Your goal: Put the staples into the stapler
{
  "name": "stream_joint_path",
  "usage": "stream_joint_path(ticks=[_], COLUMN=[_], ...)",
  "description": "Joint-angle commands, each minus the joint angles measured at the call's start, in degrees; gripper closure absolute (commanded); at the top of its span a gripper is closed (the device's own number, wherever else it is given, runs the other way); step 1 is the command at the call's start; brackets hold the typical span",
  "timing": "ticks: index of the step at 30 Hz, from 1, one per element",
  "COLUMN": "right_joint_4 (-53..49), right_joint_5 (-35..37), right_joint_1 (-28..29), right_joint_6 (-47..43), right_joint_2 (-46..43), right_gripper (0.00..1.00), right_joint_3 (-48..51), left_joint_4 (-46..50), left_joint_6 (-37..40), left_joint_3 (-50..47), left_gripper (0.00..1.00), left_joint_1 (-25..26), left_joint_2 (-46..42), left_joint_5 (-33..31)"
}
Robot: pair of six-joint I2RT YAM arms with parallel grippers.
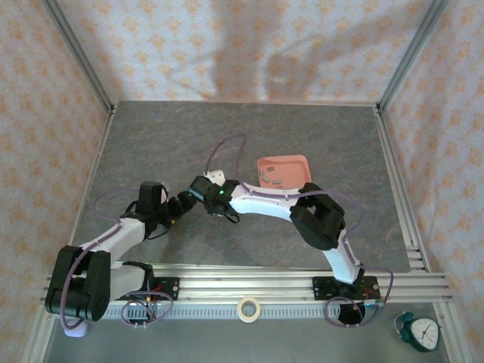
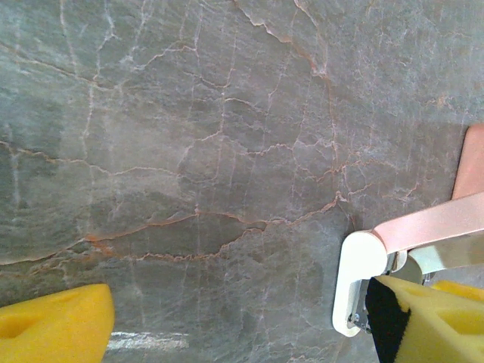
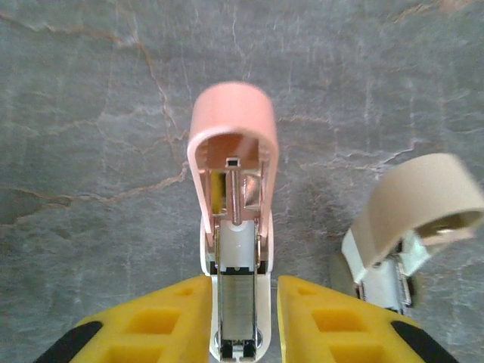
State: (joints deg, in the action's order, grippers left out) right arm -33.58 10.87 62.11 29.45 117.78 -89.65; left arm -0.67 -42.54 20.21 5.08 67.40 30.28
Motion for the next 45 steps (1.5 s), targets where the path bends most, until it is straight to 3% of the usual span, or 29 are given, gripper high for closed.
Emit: stream_joint_path(ticks=[1, 9, 17, 21, 29, 38, 45], right_joint_4=[-1.4, 4.3, 13.3, 16.6, 24.1, 24.1, 23.9], right_joint_5=[4.3, 0.9, -4.9, -6.7, -10.7, -10.9, -11.7], right_joint_1=[-0.1, -2.0, -2.7, -3.1, -3.6, -3.9, -3.9], right_joint_6=[2.6, 15.2, 25.8, 27.8, 31.3, 31.6, 31.6], right_joint_2=[-6.9, -18.1, -25.2, -26.7, -27.8, -28.0, -27.6], right_gripper=[0.71, 0.71, 0.71, 0.70, 0.68, 0.68, 0.68], right_joint_3=[1.4, 13.2, 23.9, 27.2, 32.6, 33.9, 34.0], left_joint_4=[-4.9, -6.8, -13.0, -15.2, -23.9, -37.0, -38.7], left_joint_6=[0.7, 5.3, 11.6, 13.8, 14.6, 12.6, 13.9], left_joint_3=[-0.8, 4.3, 9.5, 12.3, 15.3, 12.1, 12.7], left_gripper=[0.15, 0.17, 0.18, 0.18, 0.23, 0.29, 0.30], left_joint_1=[1.0, 1.4, 3.4, 4.0, 5.9, 7.3, 8.0], left_joint_2=[3.4, 0.3, 0.7, 4.5, 14.5, 22.3, 27.1], left_joint_5=[7.3, 8.6, 1.5, 0.3, 6.0, 10.4, 10.3])
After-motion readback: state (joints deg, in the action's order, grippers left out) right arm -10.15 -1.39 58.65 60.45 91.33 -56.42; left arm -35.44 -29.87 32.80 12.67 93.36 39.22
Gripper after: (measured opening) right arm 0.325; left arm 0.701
